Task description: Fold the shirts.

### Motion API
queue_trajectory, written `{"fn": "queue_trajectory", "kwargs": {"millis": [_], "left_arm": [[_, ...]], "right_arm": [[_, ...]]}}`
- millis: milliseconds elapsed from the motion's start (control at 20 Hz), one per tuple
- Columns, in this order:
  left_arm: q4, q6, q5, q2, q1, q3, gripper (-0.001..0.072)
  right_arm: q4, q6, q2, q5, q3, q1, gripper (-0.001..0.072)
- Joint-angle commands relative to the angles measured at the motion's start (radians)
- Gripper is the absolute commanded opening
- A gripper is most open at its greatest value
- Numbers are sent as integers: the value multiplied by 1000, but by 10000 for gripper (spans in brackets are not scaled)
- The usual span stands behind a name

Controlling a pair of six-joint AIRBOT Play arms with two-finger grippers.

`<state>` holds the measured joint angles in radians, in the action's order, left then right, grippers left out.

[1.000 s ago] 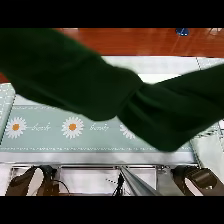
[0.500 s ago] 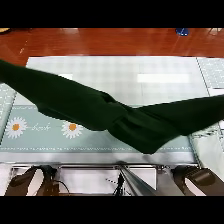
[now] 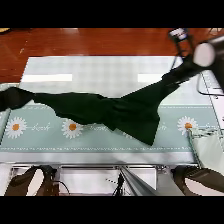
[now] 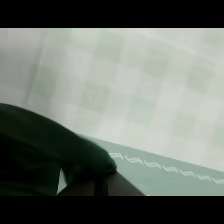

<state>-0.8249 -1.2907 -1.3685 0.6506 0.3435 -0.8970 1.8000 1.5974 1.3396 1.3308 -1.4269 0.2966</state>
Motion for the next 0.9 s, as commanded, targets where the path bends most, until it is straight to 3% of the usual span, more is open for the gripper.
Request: {"fn": "queue_trajectory", "kwargs": {"millis": [0, 50, 100, 200, 300, 400, 500, 600, 850], "left_arm": [[2, 23, 64, -1, -24, 159, 17], [2, 23, 71, -1, -39, 184, 18], [2, 24, 81, -1, -56, 204, 18], [2, 26, 107, -1, -89, 227, 17], [2, 26, 131, -1, -117, 235, 18], [2, 26, 138, -1, -134, 235, 18], [2, 27, 139, -1, -140, 235, 18], [2, 27, 150, -1, -139, 235, 18], [2, 27, 157, -1, -139, 235, 18]], "right_arm": [[-21, 26, 140, -64, 2, -20, 105], [-13, 21, 140, -65, 1, -22, 268], [8, -2, 132, -51, -3, -21, 365], [61, -104, 86, 10, -10, -22, 434], [87, -124, 11, 55, -10, -59, 537], [45, -92, -69, 111, 9, -165, 532], [-174, -92, -180, 137, 123, -325, 527], [-393, -128, -308, 136, 327, -456, 530], [-713, -162, -538, 77, 808, -555, 552]]}}
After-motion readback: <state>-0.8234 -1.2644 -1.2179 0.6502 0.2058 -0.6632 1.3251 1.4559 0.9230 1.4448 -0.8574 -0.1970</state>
